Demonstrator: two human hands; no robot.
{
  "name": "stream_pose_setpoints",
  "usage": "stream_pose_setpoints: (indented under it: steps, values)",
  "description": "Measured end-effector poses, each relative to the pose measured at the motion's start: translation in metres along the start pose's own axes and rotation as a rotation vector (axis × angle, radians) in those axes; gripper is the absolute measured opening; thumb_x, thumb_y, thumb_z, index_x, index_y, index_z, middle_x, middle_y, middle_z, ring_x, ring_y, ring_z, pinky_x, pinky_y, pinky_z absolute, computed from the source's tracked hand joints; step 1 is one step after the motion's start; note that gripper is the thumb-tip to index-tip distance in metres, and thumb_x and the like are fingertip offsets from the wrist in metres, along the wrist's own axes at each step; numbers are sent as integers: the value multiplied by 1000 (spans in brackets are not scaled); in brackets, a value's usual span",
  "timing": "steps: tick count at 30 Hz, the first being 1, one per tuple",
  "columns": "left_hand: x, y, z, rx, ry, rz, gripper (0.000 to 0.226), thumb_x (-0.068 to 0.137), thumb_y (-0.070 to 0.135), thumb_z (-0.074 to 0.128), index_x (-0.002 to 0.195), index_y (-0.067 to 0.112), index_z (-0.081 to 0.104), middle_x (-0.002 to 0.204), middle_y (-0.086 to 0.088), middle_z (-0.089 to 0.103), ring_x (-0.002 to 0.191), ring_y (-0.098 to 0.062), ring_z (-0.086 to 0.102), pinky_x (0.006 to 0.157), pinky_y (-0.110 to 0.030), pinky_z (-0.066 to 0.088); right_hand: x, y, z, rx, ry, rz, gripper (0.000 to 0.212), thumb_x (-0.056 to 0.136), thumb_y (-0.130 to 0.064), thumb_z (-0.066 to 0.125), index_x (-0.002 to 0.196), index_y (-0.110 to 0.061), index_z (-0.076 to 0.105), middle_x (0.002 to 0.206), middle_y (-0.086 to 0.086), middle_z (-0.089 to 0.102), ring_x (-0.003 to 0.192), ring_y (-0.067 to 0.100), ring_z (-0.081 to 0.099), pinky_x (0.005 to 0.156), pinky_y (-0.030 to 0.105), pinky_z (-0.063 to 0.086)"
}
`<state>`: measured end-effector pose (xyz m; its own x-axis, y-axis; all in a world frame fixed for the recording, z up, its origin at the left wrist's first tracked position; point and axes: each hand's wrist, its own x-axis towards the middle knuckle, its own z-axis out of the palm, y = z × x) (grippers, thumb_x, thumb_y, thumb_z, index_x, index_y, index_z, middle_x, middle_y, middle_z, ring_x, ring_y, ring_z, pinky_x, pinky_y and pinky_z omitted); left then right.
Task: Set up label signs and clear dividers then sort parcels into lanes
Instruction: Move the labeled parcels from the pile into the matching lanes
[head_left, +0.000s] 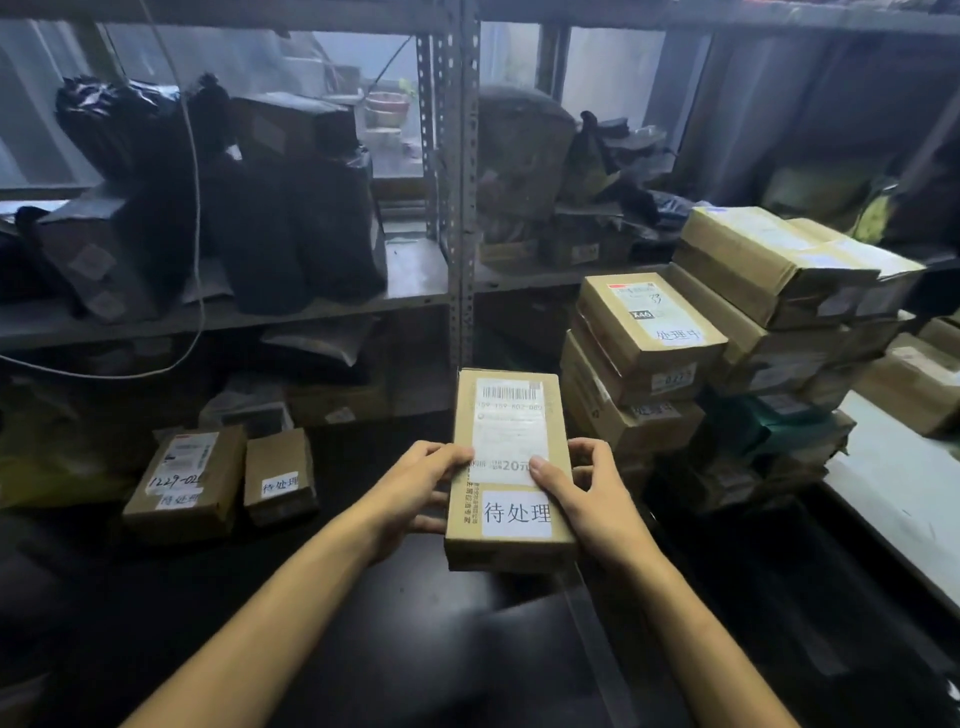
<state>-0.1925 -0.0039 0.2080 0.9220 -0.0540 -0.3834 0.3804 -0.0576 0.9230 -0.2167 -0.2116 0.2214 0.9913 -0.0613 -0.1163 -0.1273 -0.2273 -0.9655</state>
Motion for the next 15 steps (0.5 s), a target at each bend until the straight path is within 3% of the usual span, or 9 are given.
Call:
stream_pose_setpoints:
  steps: [2, 5, 7, 15]
  values:
    - [30, 0, 12, -14, 26, 4, 36, 89, 46, 60, 115, 22, 57, 86, 7, 75, 75, -10, 74, 53, -24, 53, 26, 4, -6, -29, 23, -3, 45, 86, -40, 73, 120, -22, 48, 111, 0, 63, 95, 14, 68, 66, 16, 53]
    - [64, -4, 32, -56, 85, 13, 39, 90, 48, 57, 117, 19, 58, 95, 2, 74, 76, -12, 72, 49, -20, 49, 61, 12, -16, -117, 34, 8, 36, 91, -37, 68, 120, -23, 51, 116, -1, 64, 103, 15, 65, 90, 35, 54]
    - [81, -6, 43, -91, 145, 45, 45, 90, 51, 57, 118, 15, 57, 99, -2, 74, 77, -14, 72, 48, -19, 48, 86, 12, -20, -171, -6, 10, 32, 94, -38, 63, 120, -27, 49, 117, -4, 62, 107, 14, 64, 97, 42, 52]
    - [136, 14, 51, -70, 344, 58, 35, 95, 47, 54, 114, 18, 54, 97, 2, 73, 77, -7, 71, 49, -19, 51, 161, 11, -10, -142, -62, -22, 31, 95, -29, 58, 122, -28, 44, 113, -7, 62, 103, 14, 65, 93, 42, 55]
